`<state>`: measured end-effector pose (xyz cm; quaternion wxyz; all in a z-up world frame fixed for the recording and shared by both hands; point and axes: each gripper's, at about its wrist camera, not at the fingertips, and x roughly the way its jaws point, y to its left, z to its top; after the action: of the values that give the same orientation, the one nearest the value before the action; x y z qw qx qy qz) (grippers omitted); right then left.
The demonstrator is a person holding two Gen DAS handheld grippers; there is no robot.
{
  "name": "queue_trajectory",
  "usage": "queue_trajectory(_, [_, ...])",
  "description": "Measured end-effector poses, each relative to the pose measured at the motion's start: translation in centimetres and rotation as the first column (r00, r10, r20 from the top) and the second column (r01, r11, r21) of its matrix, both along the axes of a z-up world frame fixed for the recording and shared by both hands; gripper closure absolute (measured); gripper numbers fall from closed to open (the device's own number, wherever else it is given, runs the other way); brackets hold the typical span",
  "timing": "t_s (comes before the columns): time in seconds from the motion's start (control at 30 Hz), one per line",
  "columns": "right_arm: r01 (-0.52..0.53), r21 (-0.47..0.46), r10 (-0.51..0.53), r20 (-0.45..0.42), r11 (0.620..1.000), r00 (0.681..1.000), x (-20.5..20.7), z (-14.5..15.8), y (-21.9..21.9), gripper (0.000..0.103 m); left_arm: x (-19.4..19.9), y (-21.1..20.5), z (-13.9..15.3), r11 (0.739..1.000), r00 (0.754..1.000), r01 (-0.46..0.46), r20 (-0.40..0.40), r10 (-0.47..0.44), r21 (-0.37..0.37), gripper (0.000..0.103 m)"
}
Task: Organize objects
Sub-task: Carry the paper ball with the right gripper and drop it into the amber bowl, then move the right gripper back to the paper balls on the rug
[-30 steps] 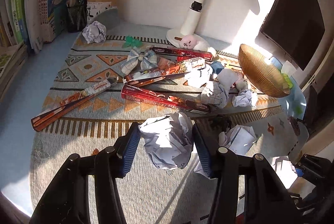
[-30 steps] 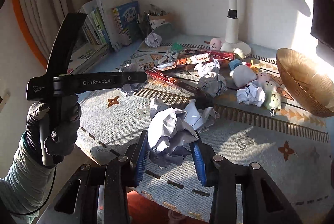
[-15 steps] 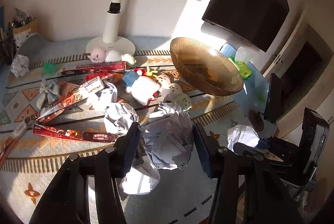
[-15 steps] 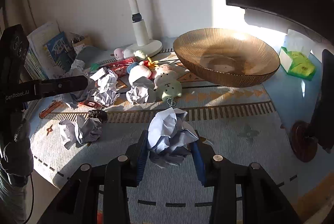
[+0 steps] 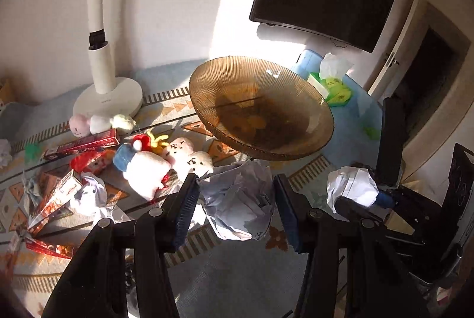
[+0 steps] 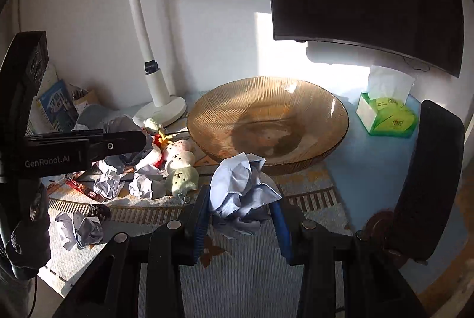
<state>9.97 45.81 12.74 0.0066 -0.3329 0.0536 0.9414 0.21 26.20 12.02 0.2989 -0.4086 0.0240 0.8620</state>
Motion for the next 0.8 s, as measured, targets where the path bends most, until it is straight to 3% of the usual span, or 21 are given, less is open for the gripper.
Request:
queue_trajectory(0.1, [0.037, 0.007, -0.036, -0.038, 0.999, 0.999, -1.4, 1.0, 1.1, 0.065, -1.2, 2.1, 0.3, 0.998, 0.997, -0.025, -0.078, 0.02, -0.065, 0.054])
queue_trajectory(0.17, [0.063, 0.025, -0.062, -0.037, 0.998, 0.997, -2.7, 1.2, 1.9, 0.065, -1.4, 3.6, 0.1, 0.988, 0.988, -0.064, -0.151, 0.043, -0.139, 0.054])
queue_trajectory(0.27, [0.096, 0.009, -0.096, -0.021, 0.995, 0.995, -5.1, 1.4, 3.4, 0.065, -2.2, 5.3, -0.4, 0.975, 0.978, -0.096, -0.2, 0.055, -0.199, 0.054])
queue_trajectory(0.53, [0.133, -0.019, -0.132, 0.055, 0.991, 0.99, -10.0, 0.2, 6.2, 0.064, -5.0, 7.8, -1.2, 0.974, 0.977, -0.103, -0.205, 0.061, -0.201, 0.053])
queue_trajectory(0.6, [0.128, -0.02, -0.126, 0.071, 0.992, 0.989, -10.7, 0.0, 6.2, 0.052, -5.7, 8.3, -1.3, 0.977, 0.975, -0.104, -0.211, 0.065, -0.183, 0.047])
queue_trajectory(0.67, [0.148, -0.013, -0.147, 0.063, 0.989, 0.987, -10.8, -0.1, 6.3, 0.044, -6.4, 8.9, -1.5, 0.982, 0.981, -0.078, -0.19, 0.044, -0.174, 0.027])
queue_trajectory(0.8, [0.141, -0.033, -0.139, 0.056, 0.989, 0.989, -10.3, 0.0, 6.7, 0.041, -7.5, 8.4, -1.4, 0.989, 0.989, -0.072, -0.14, 0.055, -0.126, 0.025])
